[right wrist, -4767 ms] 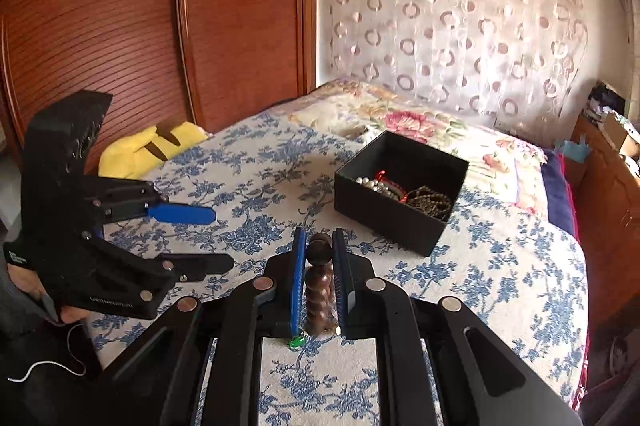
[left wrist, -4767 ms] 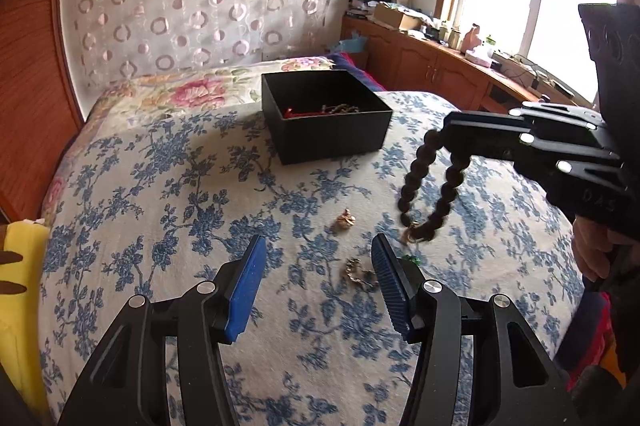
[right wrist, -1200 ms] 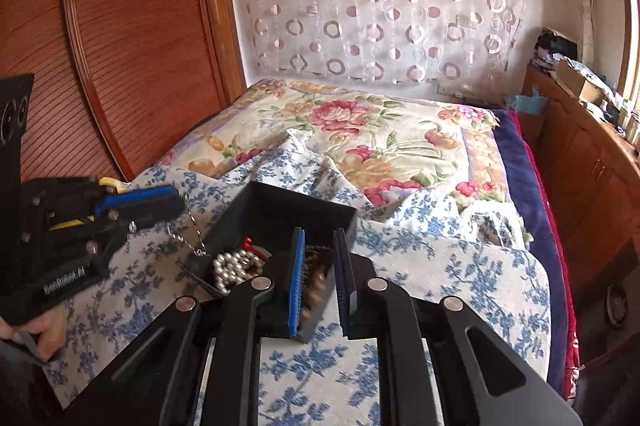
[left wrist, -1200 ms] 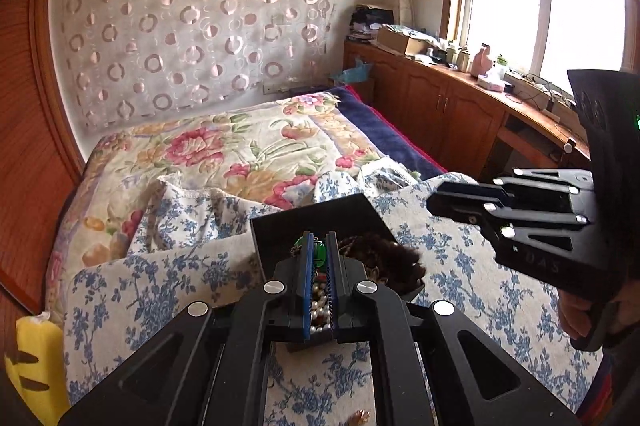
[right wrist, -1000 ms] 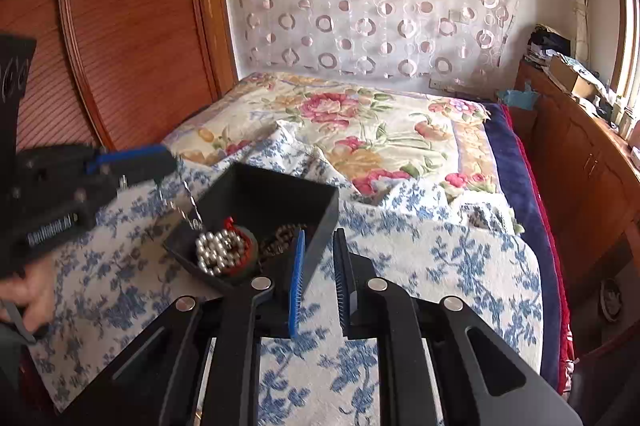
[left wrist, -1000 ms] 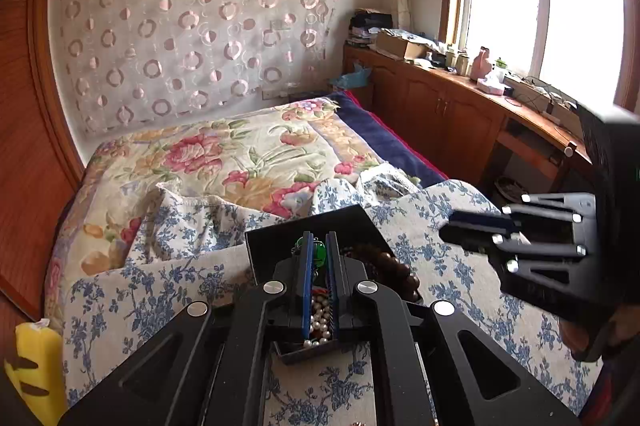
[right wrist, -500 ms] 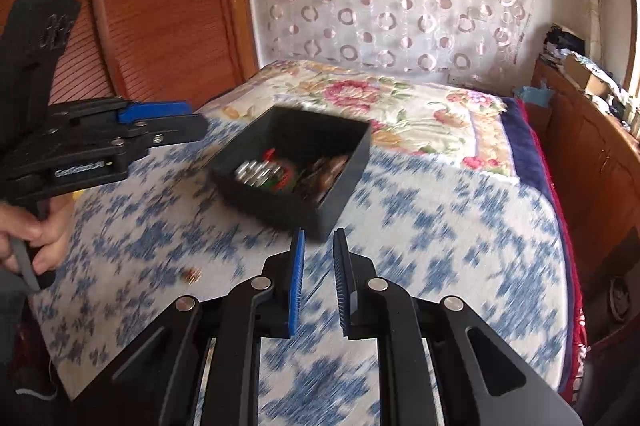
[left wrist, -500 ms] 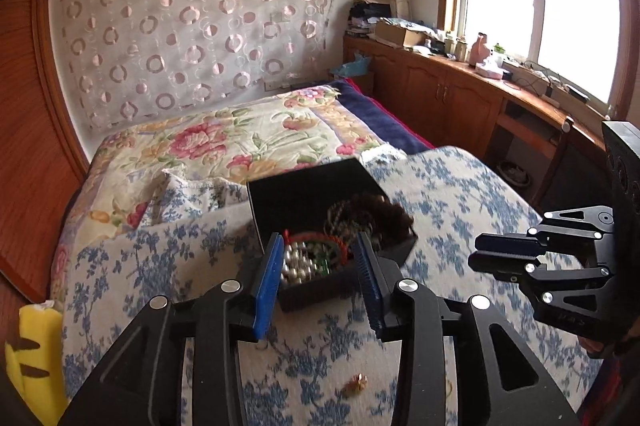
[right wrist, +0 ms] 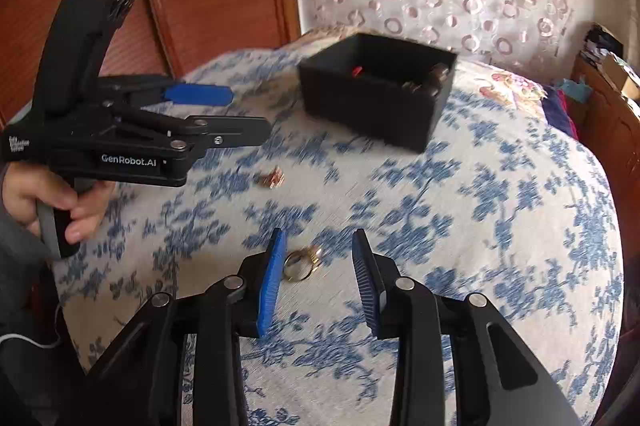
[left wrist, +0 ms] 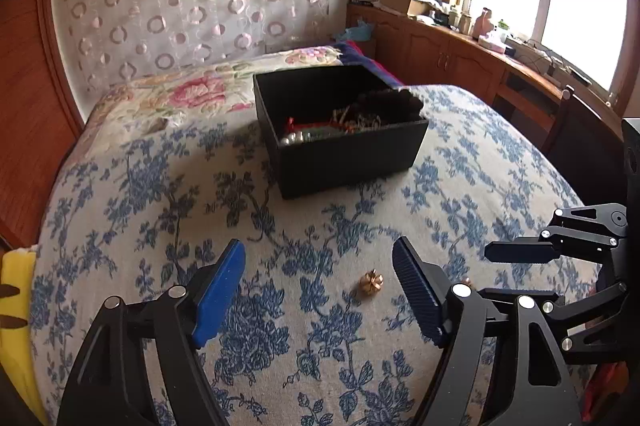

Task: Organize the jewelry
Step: 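Grasp the gold ring with the right tool while the left tool grasps the gold flower charm, then carry the gold ring and flower charm over the black box with both tools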

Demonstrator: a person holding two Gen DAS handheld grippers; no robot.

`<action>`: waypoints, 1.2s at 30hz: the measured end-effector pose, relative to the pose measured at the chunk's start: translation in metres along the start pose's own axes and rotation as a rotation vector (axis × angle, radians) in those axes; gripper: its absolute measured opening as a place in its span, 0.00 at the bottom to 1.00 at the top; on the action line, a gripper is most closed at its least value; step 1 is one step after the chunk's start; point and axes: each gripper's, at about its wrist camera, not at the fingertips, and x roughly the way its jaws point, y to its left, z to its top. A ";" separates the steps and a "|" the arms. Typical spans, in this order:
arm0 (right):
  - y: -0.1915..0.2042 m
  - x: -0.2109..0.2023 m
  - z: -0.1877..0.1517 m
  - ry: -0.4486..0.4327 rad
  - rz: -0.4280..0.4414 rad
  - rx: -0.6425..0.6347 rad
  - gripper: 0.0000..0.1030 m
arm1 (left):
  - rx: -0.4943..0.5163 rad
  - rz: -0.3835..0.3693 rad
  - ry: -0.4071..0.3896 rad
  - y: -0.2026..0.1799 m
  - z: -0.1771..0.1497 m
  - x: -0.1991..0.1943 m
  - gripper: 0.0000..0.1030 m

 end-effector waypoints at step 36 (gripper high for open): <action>-0.012 -0.009 -0.007 -0.001 -0.075 -0.009 0.21 | 0.075 -0.070 0.084 -0.036 -0.011 0.024 0.14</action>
